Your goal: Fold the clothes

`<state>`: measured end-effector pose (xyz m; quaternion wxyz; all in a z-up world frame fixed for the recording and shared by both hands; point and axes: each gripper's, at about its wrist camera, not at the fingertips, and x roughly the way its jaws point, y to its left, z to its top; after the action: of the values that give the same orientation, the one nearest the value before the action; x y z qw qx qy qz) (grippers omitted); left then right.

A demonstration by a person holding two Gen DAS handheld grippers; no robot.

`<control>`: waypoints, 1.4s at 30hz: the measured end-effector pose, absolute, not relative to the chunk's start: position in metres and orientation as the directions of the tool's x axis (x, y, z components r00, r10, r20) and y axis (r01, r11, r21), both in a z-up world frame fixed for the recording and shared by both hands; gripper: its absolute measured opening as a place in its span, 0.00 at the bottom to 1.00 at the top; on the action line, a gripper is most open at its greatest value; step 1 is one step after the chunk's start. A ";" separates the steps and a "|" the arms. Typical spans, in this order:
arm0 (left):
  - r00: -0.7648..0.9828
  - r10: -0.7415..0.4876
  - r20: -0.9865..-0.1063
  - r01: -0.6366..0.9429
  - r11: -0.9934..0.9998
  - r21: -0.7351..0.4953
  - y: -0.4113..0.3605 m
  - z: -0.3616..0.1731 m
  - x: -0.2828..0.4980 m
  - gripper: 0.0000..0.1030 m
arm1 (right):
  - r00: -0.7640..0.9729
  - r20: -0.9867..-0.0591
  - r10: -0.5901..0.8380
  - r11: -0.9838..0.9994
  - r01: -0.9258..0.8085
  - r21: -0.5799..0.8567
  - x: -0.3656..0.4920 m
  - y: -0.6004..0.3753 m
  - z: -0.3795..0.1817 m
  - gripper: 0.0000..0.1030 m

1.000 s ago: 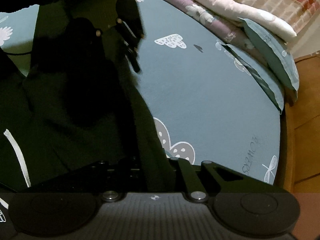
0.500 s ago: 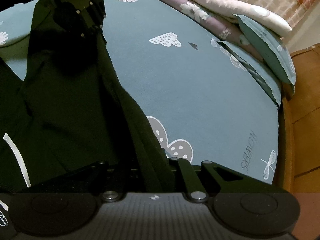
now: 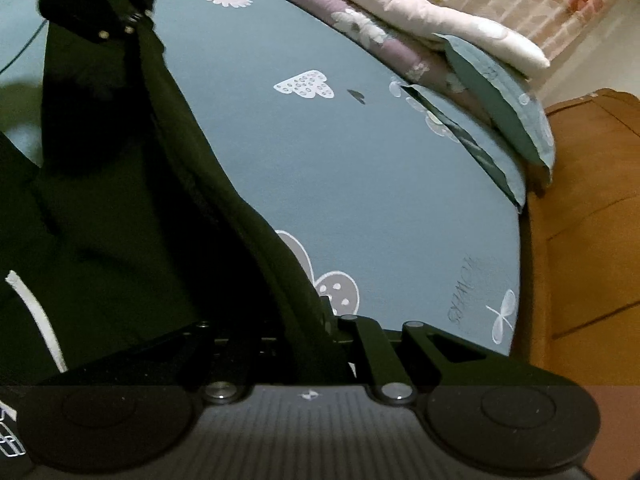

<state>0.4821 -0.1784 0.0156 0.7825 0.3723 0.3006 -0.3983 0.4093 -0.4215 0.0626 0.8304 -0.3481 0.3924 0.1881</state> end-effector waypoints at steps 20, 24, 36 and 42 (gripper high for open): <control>0.216 -0.635 -0.742 0.975 0.104 0.195 -0.175 0.054 0.363 0.00 | 0.673 -0.732 -0.105 0.762 -0.419 -0.494 0.332 -0.414 0.082 0.09; 0.129 -0.647 -0.751 0.987 0.008 0.163 -0.186 0.050 0.347 0.00 | 0.680 -0.728 -0.088 0.794 -0.394 -0.464 0.319 -0.419 0.080 0.09; -0.076 -0.632 -0.771 0.978 -0.200 0.067 -0.209 0.046 0.302 0.00 | 0.681 -0.730 -0.056 0.752 -0.452 -0.480 0.281 -0.437 0.074 0.09; -0.151 -0.573 -0.805 0.959 -0.284 0.022 -0.218 0.030 0.280 0.00 | 0.636 -0.769 -0.060 0.707 -0.517 -0.483 0.270 -0.444 0.054 0.09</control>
<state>0.2795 -0.2181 0.0303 0.5379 0.3673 0.2622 -0.7120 0.2703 -0.4437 0.0536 0.8309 -0.3573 0.4036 0.1377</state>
